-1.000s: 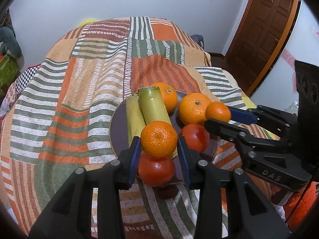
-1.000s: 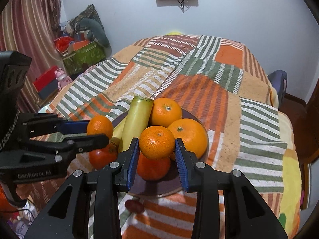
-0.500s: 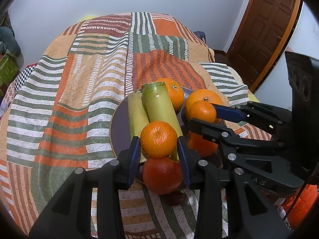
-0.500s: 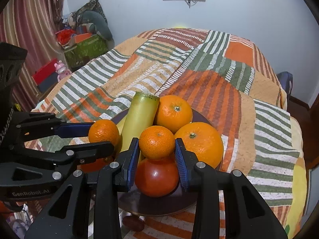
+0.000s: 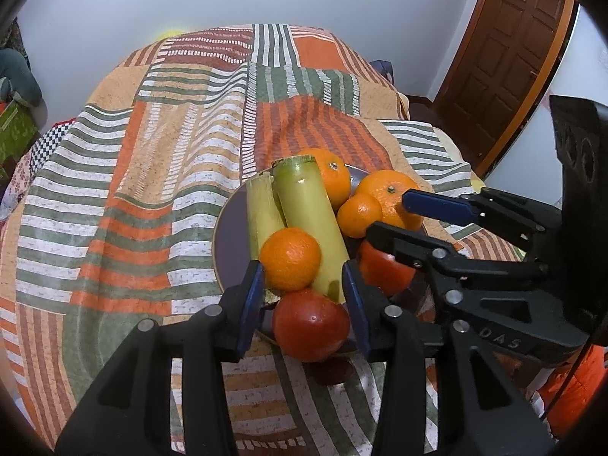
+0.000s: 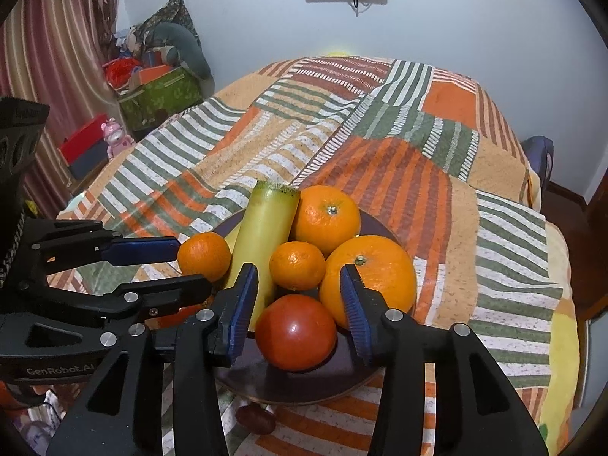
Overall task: Organize fruits
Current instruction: 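Place the tangerine on the plate with left tool while right tool places its tangerine, then grasp a dark-red date with right tool while left tool grasps another date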
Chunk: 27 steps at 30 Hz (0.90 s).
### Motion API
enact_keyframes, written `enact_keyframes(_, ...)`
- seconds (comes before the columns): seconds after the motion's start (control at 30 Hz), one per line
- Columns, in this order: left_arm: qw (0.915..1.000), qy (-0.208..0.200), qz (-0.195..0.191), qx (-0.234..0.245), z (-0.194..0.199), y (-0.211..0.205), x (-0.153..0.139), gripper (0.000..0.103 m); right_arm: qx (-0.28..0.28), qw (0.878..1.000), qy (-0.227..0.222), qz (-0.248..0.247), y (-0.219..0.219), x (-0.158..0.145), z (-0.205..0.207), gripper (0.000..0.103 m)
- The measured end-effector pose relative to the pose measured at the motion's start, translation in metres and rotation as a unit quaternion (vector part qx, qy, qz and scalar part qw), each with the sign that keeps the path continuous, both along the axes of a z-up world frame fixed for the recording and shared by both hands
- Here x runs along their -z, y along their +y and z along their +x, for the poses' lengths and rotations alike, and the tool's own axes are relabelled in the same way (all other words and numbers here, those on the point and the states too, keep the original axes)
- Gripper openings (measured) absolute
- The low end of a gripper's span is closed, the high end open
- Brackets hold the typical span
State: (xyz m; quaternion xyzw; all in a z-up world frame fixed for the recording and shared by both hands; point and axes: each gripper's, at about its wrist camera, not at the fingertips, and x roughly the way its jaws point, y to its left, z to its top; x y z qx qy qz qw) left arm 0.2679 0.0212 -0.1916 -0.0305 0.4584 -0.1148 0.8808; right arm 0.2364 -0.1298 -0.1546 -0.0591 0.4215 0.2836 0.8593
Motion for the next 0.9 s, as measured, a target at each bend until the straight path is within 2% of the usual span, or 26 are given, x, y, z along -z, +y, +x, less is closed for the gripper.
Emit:
enact_keyframes(0.33, 0.9999, -0.016, 0.003, -0.002, -0.018, 0.002, -0.018, 0.043, 0.014, 1.0, -0.015, 0.003, -0.017, -0.019, -0.016, 0.044)
enact_keyframes(0.47, 0.9997, -0.021, 0.014, -0.004, -0.029, 0.004, -0.023, 0.047, 0.021, 1.0, -0.015, 0.003, -0.025, -0.021, -0.025, 0.045)
enact_keyframes(0.9, 0.9992, 0.038, 0.006, 0.005, -0.054, 0.0, 0.009, 0.048, 0.015, 0.999, 0.04, 0.004, -0.04, 0.003, -0.054, 0.045)
